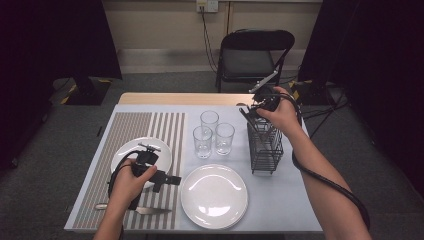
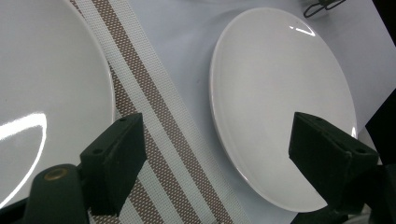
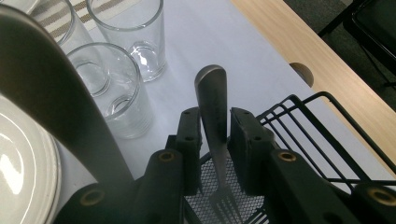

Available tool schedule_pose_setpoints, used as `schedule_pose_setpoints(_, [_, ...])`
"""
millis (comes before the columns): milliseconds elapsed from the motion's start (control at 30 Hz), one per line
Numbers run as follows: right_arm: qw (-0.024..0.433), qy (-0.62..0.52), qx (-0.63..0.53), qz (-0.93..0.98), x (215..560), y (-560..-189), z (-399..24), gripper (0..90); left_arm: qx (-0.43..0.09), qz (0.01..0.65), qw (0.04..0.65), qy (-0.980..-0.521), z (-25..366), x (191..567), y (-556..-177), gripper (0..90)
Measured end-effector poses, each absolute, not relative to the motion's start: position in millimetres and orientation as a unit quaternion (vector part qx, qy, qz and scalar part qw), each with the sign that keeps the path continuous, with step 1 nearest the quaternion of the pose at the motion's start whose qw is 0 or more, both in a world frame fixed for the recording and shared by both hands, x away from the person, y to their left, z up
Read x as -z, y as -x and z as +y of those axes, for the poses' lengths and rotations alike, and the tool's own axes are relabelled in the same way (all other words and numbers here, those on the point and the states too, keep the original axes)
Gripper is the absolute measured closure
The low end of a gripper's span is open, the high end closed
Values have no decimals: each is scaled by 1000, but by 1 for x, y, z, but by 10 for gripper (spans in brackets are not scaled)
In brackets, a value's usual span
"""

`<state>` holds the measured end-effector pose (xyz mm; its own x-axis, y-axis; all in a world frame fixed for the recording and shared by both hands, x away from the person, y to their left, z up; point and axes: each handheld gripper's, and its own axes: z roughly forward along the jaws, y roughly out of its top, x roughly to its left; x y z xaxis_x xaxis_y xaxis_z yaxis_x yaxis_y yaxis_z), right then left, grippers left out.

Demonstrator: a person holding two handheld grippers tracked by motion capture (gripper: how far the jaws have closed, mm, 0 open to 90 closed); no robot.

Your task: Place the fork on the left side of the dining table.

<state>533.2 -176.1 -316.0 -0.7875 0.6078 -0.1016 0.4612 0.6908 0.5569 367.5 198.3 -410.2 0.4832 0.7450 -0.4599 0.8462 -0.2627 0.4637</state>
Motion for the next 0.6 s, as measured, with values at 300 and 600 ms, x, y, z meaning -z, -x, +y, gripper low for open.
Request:
schedule_pose_setpoints(300, [143,-295,-258,909,318,-534,-176,784,74,503,338,-792,199,411,-367,188])
schedule_pose_setpoints(600, [152,-291,-252,910,315,-533,-176,819,74,504,339,-791,199,411,-367,188])
